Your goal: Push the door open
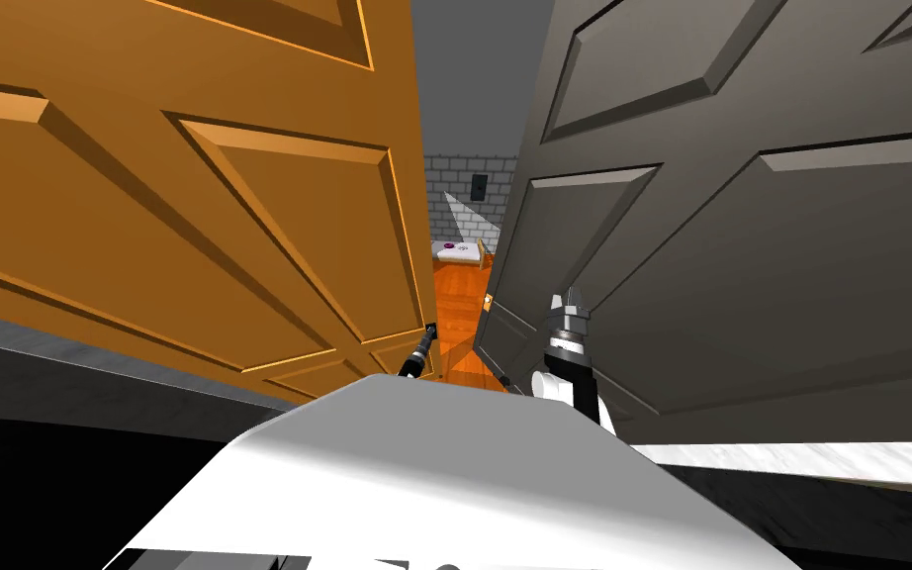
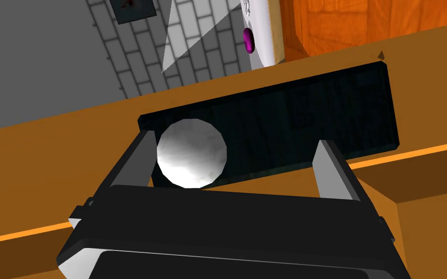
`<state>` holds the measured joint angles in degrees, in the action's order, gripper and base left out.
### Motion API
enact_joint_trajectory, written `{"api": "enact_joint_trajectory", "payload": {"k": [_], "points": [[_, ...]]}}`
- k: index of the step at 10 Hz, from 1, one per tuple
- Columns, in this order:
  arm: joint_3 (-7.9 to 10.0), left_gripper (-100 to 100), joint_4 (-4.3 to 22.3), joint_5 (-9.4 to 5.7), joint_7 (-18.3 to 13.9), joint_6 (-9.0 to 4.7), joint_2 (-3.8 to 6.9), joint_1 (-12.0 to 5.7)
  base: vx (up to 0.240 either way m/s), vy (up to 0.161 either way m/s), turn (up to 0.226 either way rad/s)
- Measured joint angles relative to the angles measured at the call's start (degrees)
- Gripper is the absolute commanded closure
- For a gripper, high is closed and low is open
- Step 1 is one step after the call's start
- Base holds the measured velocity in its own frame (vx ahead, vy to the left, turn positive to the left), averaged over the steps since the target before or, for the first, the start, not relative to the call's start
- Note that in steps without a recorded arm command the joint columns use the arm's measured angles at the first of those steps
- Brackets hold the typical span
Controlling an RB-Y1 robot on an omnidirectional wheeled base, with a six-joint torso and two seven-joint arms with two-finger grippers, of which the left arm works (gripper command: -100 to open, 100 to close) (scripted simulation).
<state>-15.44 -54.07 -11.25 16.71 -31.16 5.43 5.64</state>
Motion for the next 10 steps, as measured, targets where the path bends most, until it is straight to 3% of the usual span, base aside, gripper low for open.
{"api": "enact_joint_trajectory", "payload": {"k": [2, 3, 8, 9, 10], "points": [[0.94, 100, -0.3, -0.35, 1.2, 1.25, -0.25, 0.12, 0.001, 0.046, -0.237], [1.37, 100, -0.2, -0.63, 1.5, 1.66, 0.13, 0.03, 0.003, 0.053, -0.225], [2.19, 100, 0.6, -1.05, 2.4, 1.81, 0.28, -0.25, 0.0, 0.01, -0.035], [2.2, 100, 1.4, -1.05, 2.4, 1.33, 0.16, -0.56, 0.0, 0.0, 0.0], [2.23, 100, 0.6, -1.07, 2.5, 1.75, 0.23, -0.25, 0.002, -0.005, -0.012]]}}
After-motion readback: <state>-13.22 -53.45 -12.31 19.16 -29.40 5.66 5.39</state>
